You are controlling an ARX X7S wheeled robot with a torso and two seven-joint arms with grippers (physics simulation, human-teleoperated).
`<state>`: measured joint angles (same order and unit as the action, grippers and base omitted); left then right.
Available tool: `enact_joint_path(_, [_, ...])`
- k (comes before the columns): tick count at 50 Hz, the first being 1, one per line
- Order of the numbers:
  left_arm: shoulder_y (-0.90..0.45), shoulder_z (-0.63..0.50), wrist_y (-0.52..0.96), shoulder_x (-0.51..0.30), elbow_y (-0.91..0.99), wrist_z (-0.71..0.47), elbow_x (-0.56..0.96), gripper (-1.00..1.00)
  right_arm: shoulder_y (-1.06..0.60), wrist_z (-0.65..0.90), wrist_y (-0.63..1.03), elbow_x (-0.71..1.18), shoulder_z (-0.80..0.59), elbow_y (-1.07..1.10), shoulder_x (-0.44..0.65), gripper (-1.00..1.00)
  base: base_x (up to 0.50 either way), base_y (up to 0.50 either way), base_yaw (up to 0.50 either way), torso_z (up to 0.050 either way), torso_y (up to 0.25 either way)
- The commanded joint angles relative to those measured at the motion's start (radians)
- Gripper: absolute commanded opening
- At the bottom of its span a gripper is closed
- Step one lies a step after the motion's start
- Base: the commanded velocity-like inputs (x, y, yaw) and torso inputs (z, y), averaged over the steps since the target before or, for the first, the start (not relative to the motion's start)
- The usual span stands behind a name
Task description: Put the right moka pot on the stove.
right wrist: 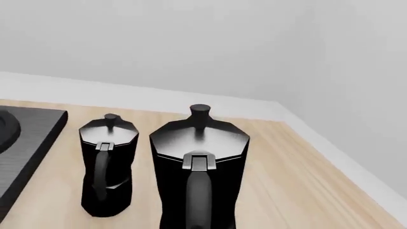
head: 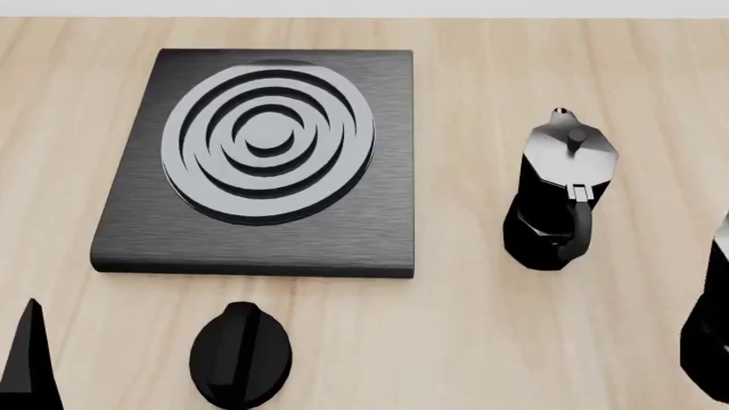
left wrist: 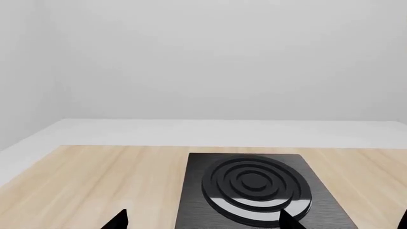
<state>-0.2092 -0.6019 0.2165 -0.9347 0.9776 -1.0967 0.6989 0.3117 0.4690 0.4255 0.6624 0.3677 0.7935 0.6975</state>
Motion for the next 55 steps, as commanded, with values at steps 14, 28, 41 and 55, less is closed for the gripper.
enact_joint_path(14, [-0.005, -0.009, -0.005, -0.004, -0.002, -0.003, 0.001, 1.00, 0.078, -0.041, -0.099, -0.162, -0.086, 0.066, -0.049, -1.00, 0.00, 0.00, 0.00, 0.001, 0.001])
enact_joint_path(28, [-0.008, -0.014, -0.008, -0.006, -0.003, -0.007, 0.001, 1.00, 0.054, -0.048, -0.085, -0.173, -0.144, 0.097, -0.034, -1.00, 0.00, 0.00, 0.00, 0.000, 0.001])
enact_joint_path(41, [-0.010, -0.018, -0.013, -0.010, -0.004, -0.009, 0.001, 1.00, -0.023, -0.055, -0.058, -0.188, -0.237, 0.099, -0.027, -1.00, 0.00, 0.00, 0.00, 0.000, 0.001])
enact_joint_path(55, [-0.013, -0.023, -0.018, -0.012, -0.003, -0.010, 0.000, 1.00, -0.125, -0.063, -0.012, -0.202, -0.347, 0.116, -0.028, -1.00, 0.00, 0.00, 0.00, 0.001, 0.001])
